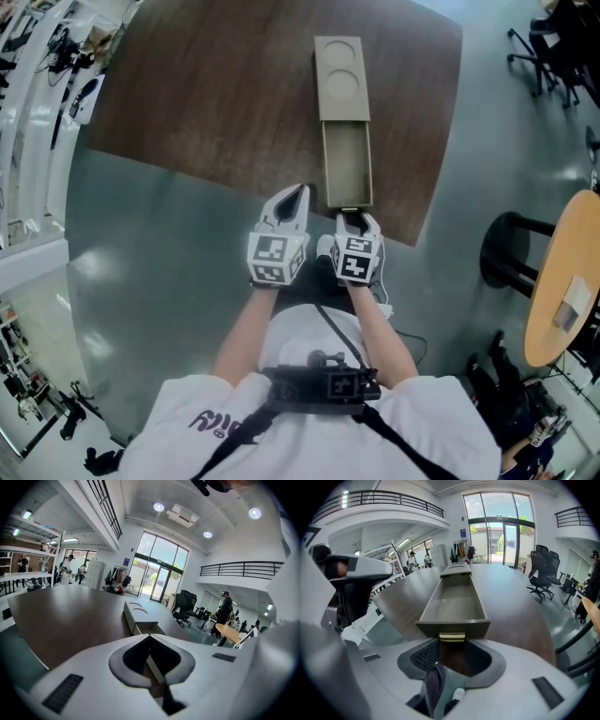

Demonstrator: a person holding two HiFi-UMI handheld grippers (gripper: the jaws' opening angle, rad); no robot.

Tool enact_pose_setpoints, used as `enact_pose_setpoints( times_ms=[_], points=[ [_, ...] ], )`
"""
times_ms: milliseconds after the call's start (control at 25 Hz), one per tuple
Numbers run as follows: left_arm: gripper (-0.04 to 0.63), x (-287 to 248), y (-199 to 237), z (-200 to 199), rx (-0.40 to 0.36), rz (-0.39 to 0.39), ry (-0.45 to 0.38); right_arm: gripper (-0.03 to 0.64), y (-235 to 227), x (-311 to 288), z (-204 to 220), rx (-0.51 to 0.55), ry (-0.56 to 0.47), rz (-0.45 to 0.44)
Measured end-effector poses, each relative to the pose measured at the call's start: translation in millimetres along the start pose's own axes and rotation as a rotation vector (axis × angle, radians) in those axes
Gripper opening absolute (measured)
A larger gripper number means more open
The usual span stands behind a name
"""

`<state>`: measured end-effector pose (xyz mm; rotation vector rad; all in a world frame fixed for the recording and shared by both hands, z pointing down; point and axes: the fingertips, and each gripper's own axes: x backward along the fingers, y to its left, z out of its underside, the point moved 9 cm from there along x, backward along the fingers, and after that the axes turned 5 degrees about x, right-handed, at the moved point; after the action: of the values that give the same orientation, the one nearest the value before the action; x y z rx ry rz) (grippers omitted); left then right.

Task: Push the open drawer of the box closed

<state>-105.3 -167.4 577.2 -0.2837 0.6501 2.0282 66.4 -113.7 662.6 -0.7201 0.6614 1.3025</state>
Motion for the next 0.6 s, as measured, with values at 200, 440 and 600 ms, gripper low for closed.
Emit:
enact_pose_setpoints(
  times_ms=[200,440,600],
  points=[
    [0.009,-6,3,-9,0.000,0.009,-0.001,0.175,2,-2,-2,-0.009,0.027,0.001],
    [0.009,-11,19,-14,0.011,-0.009,0.015,0.175,4,-6,-15,-0.007,0.032,0.000],
    [0.009,-20,24,-18,0.016,-0.007,0.024,0.175,5,-14,-24,-0.020,0.040,-0.003]
  ],
)
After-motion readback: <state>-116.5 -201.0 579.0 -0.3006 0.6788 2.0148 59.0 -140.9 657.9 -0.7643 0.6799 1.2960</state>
